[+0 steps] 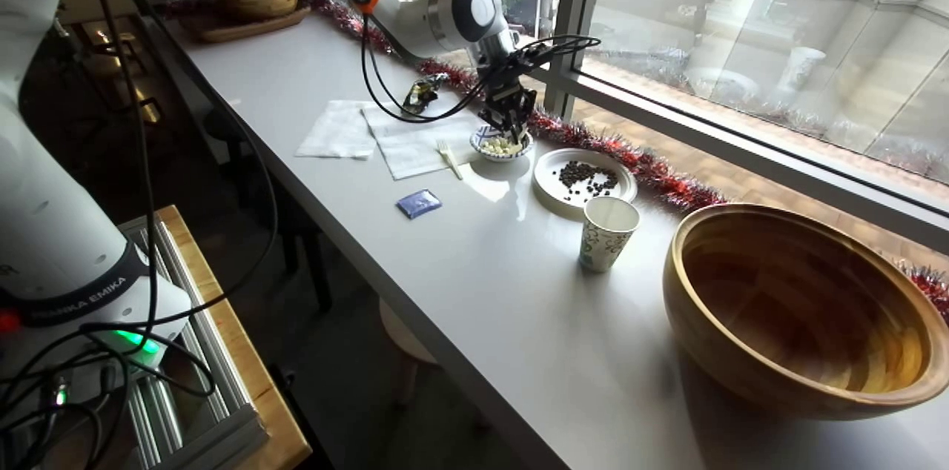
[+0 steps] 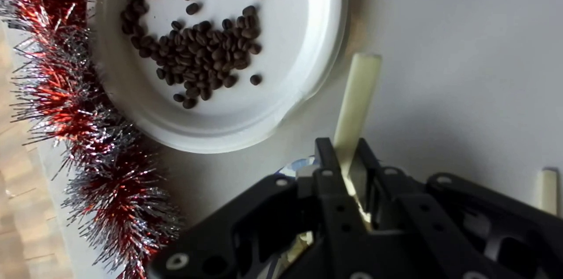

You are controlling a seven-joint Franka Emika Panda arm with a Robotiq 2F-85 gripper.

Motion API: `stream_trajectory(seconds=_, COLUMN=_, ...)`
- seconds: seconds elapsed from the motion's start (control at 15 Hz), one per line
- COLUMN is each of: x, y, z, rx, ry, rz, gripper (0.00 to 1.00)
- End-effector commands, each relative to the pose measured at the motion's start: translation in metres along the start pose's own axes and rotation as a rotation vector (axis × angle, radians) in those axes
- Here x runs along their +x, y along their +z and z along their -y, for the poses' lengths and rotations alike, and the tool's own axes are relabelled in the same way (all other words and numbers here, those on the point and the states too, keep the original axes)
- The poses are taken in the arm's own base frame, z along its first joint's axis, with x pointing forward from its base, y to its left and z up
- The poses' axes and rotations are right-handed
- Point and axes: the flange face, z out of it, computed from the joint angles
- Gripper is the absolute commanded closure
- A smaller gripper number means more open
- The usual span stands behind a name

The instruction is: Use the white spoon to place some contents from the bowl into the cup.

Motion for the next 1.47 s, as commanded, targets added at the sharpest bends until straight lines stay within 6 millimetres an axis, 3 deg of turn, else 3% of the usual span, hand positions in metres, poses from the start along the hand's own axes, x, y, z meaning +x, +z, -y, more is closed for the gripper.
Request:
stream_trajectory(seconds=0.0, x=0.008, y=0.003, z=-0.004, rx=-0.006, ry=-0.035, rz=0.038, gripper=0.97)
stream_trajectory(seconds=0.73, x=0.018, y=0.009, z=-0.001, rx=0.007, ry=-0.075, rz=0.07, gripper=0.97)
stream_trajectory(seconds=1.4, x=0.029, y=-0.014, z=-0.012, rx=-0.004, ry=-0.048, rz=0.016, gripper=0.97)
